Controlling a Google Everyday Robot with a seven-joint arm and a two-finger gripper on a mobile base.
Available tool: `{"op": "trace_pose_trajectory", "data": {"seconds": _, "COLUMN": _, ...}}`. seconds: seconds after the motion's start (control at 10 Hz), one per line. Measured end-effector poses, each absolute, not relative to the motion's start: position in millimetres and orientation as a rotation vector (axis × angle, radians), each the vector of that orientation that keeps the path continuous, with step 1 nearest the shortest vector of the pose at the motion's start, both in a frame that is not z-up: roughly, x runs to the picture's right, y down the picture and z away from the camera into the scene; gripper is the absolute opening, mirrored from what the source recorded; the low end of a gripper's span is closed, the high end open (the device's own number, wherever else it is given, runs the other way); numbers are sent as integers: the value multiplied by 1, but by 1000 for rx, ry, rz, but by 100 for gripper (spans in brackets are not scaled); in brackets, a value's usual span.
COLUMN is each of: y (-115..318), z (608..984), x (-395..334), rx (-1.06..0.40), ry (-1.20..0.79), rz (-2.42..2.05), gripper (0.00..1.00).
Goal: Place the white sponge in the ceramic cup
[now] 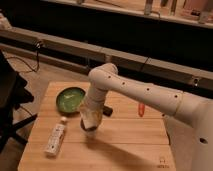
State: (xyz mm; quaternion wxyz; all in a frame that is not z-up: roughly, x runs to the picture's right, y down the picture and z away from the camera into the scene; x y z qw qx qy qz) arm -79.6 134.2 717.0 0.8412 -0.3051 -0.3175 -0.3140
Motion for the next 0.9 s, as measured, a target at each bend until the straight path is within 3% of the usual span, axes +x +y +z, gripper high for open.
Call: {"op": "trace_pose_trajectory", "data": {"seconds": 0.9, "y": 142, "z": 715, "x": -65, "rx": -662, "ry": -653, "rz": -626, "gripper": 80}}
